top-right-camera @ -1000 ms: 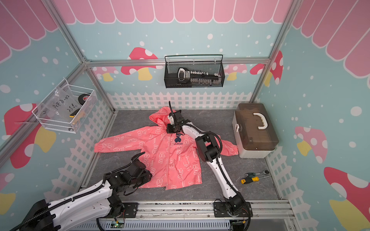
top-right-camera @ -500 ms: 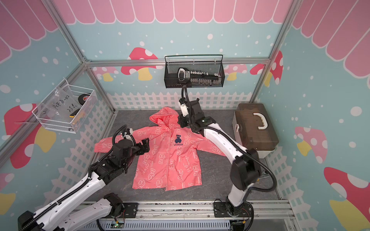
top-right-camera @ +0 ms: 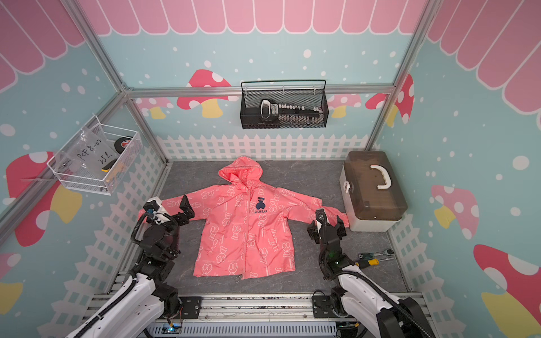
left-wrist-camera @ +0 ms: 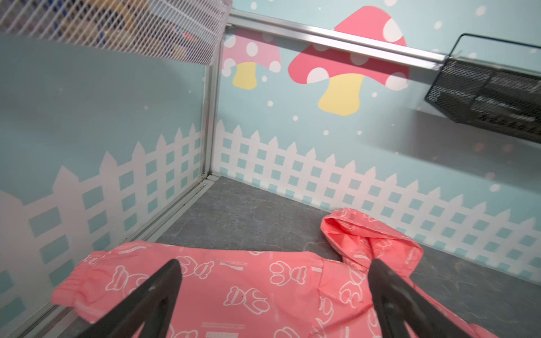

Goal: Unzip the jacket
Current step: Reset both arms

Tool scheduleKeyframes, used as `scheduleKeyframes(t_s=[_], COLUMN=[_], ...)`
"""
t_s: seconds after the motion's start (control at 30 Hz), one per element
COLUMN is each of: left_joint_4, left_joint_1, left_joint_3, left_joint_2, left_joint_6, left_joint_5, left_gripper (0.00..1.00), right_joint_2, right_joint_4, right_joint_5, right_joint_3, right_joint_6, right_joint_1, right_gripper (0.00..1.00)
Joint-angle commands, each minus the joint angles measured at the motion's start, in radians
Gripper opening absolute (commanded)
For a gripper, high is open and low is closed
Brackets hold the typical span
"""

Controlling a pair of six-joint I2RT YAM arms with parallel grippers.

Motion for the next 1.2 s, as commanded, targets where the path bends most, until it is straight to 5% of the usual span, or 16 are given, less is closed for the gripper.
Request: scheduleKeyframes(t_s=[0.0,0.23,0.3,0.53,0.8,0.87,1.17], left_joint_4=[0.089,0.113,0.122,0.310,0.813,0.460,0.469], left_joint_1=[0.052,0.081,0.080,0.135,0.145,0.141,0.148], left_joint_3=[-0.006,-0.047,-0.056,-0.070,-0.021,0.063,0.101], left_joint_2=[0.074,0.187,0.214,0.400,0.873,0.765,0.816], left_joint_6=[-0.040,-0.038,-0.030,0.017,0.179,0.141,0.154], left_joint_5=[-0.037,-0.082,-0.081,-0.006,0.171,0.172,0.151], left_gripper=[0.99,0.99,0.99,0.99,0.96,0.90,1.00], right_joint_2=[0.104,0.441,0.618,0.571,0.573,0.578,0.574], right_joint_4=[0.312,0.530,0.731,0.505,0.501,0.493,0.478], right_joint_5=[0.014,-0.136,-0.161,-0.199,-0.184,-0.195,-0.199], right_joint_3=[-0.019,0.091,0.088,0.174,0.180,0.188,0.191], right_joint_6=[0.044,-0.019,-0.023,0.026,0.030,0.036,0.036], right_joint_1=[-0.104,-0.166,-0.189,-0.226,-0.224,-0.230,-0.233], right_gripper=[0.99,0.99,0.99,0.99,0.99,0.99,0.99])
